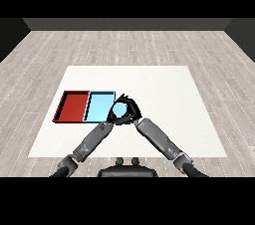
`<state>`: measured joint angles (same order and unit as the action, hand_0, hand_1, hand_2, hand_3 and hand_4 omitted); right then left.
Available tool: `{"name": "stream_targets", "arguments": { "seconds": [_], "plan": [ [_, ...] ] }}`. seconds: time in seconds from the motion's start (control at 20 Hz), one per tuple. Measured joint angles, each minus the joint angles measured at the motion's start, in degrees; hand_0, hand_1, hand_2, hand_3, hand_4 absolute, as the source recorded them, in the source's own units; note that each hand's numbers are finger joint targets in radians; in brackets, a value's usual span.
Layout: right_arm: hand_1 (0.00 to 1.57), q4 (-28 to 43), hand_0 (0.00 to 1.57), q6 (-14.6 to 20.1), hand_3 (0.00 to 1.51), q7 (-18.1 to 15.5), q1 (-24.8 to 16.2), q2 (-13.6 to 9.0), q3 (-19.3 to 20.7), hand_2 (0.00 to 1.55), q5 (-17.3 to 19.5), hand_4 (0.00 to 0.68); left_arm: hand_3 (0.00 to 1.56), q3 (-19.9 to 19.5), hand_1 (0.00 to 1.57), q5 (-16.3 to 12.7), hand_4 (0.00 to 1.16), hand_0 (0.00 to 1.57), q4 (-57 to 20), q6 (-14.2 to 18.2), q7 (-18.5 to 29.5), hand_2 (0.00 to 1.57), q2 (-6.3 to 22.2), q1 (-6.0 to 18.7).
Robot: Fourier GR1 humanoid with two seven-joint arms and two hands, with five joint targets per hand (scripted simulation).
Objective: Pick the blue can and put it in the blue box
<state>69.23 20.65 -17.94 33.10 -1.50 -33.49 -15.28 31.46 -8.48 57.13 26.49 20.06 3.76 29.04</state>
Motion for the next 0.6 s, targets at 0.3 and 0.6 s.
{"name": "stream_targets", "arguments": {
  "seconds": [0.3, 0.6],
  "plan": [
    [1.44, -0.23, 1.44, -0.52, 1.39, -1.10, 0.26, -0.07, -0.74, 1.45, -1.45, 0.604, 0.85, -0.56, 0.95, -3.13, 0.69, 0.95, 1.29, 3.08, 2.43, 0.97, -0.84, -1.90],
    [1.43, -1.33, 1.43, -0.27, 1.39, -1.26, 1.56, -0.25, -1.37, 1.45, -3.41, 0.593, 0.51, -0.49, 0.63, -6.06, 0.66, 0.63, -0.12, 4.19, 5.20, 0.73, -1.08, -1.30]
  ]
}}
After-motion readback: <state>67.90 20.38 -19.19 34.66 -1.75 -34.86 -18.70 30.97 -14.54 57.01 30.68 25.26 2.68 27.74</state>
